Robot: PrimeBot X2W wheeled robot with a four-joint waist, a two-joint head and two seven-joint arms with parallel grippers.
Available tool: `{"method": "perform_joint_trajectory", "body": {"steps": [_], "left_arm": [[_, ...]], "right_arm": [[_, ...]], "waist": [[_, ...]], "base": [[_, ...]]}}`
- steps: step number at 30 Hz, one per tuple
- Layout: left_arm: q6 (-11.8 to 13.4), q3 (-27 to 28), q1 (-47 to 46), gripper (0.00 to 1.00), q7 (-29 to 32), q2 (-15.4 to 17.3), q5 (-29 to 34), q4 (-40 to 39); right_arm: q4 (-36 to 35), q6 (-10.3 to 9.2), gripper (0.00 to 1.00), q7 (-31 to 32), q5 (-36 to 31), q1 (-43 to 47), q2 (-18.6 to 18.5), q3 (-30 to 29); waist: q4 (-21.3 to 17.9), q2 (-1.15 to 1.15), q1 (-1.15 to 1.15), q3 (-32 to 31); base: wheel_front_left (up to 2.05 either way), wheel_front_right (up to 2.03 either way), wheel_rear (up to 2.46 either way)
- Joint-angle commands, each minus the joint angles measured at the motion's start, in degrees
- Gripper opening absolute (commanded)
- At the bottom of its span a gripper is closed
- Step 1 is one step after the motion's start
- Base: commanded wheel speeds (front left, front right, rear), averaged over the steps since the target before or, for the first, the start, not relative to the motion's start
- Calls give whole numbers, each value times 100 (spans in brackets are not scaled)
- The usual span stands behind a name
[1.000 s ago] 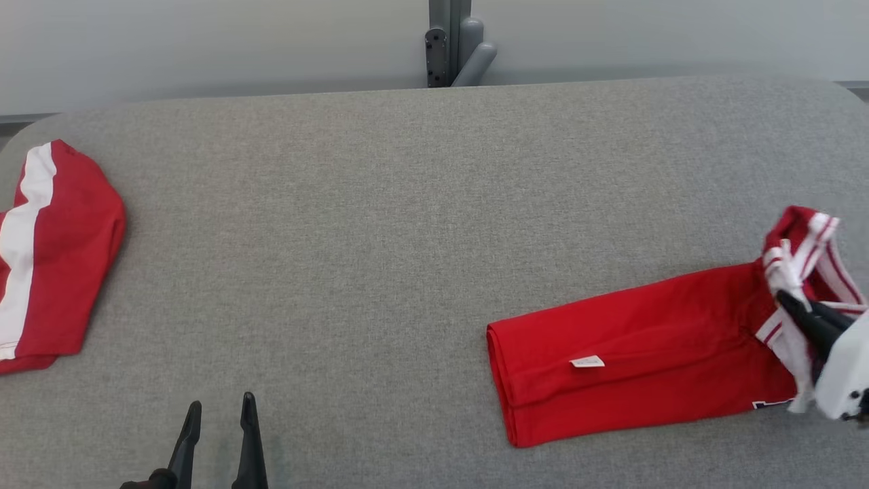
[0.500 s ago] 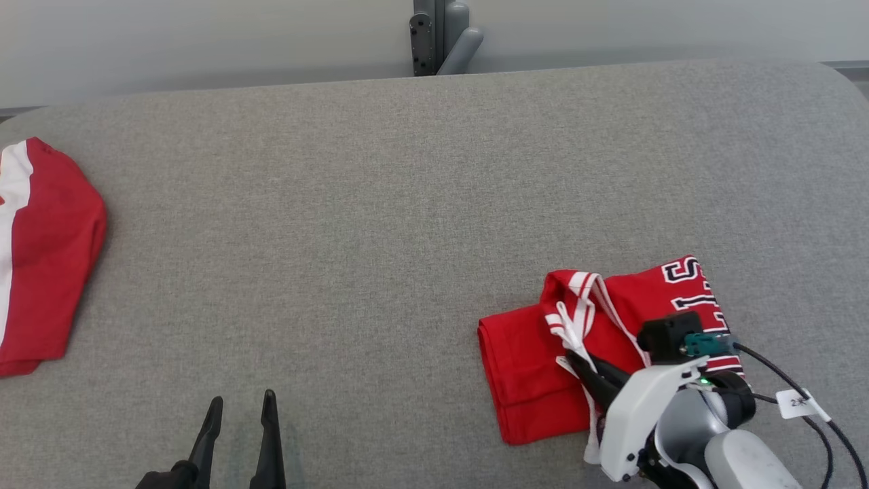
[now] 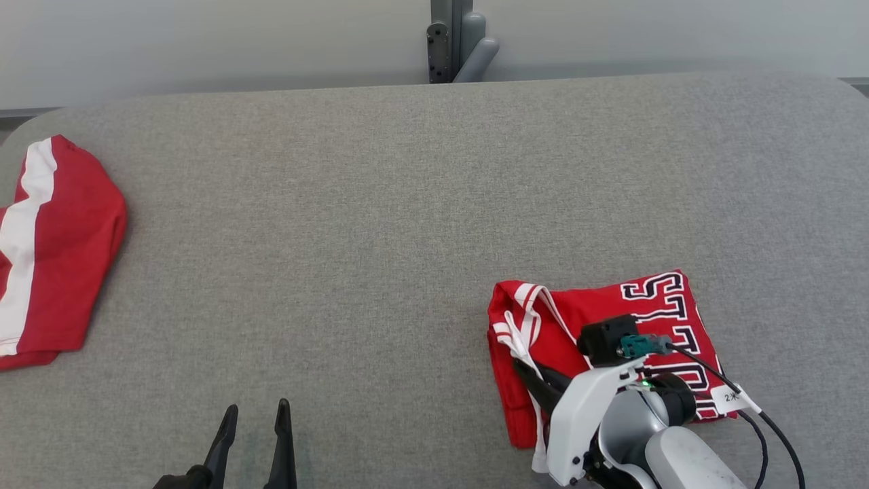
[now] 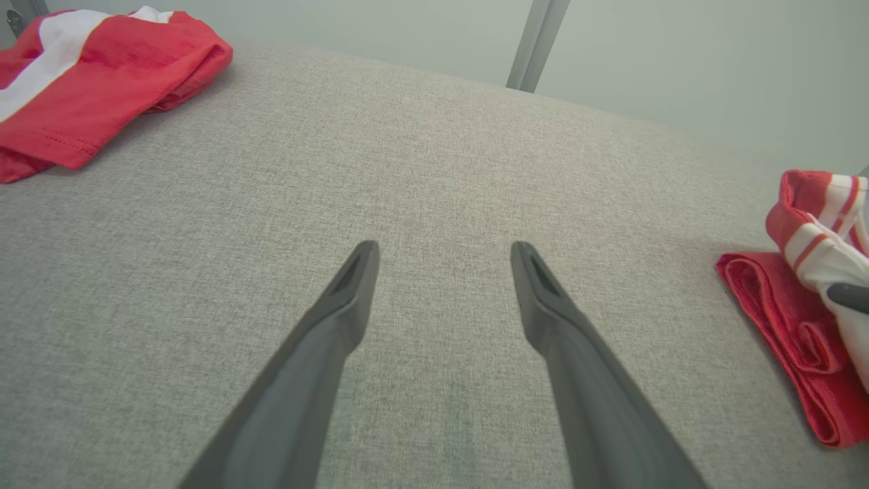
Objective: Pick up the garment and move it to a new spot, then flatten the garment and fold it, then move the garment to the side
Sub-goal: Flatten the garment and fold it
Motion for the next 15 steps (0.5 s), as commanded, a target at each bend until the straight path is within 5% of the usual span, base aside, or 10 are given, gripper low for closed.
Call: {"method": "perform_joint_trajectory", "body": {"steps": [1, 6, 7, 8, 9, 15], "left_arm": [[30, 10, 13, 100, -16, 10, -10, 18], [21, 44, 49, 100, -16, 10, 21, 27], [17, 52, 64, 100, -16, 10, 26, 28], [13, 62, 77, 100, -16, 10, 30, 29], [10, 72, 91, 100, -16, 10, 38, 30], [-5, 97, 127, 100, -16, 11, 70, 48]], "right_arm": [[57, 2, 0, -45, -25, -61, 21, 39], [137, 2, 2, -122, 2, -113, 74, 91], [143, 2, 33, -150, 18, -120, 83, 97], [126, 2, 80, -201, 40, -127, 91, 107], [107, 2, 100, -245, 68, -128, 96, 132], [-177, 2, 100, -461, 273, -12, 96, 169]], "waist": [[19, 0, 0, -10], [29, 0, 0, -38], [25, 0, 0, -44], [20, 0, 0, -50], [11, 0, 0, -65], [-18, 0, 0, -130]], "base": [[0, 0, 0], [0, 0, 0], [0, 0, 0], [0, 0, 0], [0, 0, 0], [0, 0, 0]]}}
